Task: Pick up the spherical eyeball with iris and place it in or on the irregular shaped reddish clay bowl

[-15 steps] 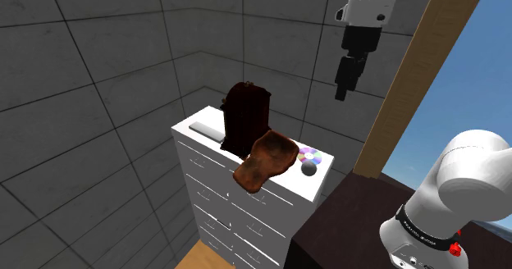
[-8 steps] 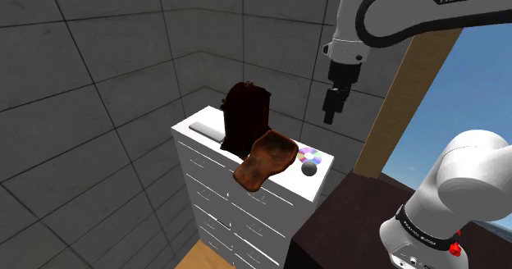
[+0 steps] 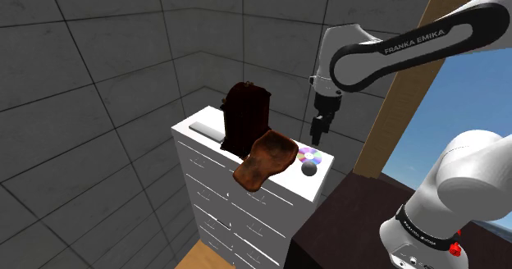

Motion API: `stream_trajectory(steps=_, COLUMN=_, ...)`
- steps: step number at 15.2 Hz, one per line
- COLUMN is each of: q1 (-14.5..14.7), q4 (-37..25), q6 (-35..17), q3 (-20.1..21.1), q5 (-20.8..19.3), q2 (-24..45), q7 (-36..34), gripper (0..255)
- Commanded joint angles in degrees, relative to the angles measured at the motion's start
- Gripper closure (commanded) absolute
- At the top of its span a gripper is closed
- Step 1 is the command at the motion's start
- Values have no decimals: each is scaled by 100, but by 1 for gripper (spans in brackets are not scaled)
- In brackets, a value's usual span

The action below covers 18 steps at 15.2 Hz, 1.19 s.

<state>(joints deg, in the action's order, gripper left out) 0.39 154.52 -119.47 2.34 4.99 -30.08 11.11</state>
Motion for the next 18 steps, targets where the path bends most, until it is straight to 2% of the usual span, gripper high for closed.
stream_trajectory(steps=1, q1=-21, q4=111, q6=-477, q3=-12, q5=-30, q2=369, q7=76, gripper=0)
stream_trajectory(steps=8, q1=-99, q4=218, q6=-2124, q3=-66, q5=-136, q2=1964, q7=311, gripper=0)
stream_trajectory(steps=16, q1=-85, q4=328, q6=-2955, q3=-58, q5=-100, q2=2689, q7=355, gripper=0)
stream_trajectory(steps=18, q1=-84, q4=335, q6=-3013, q3=-57, q5=-96, q2=2740, q7=358, gripper=0)
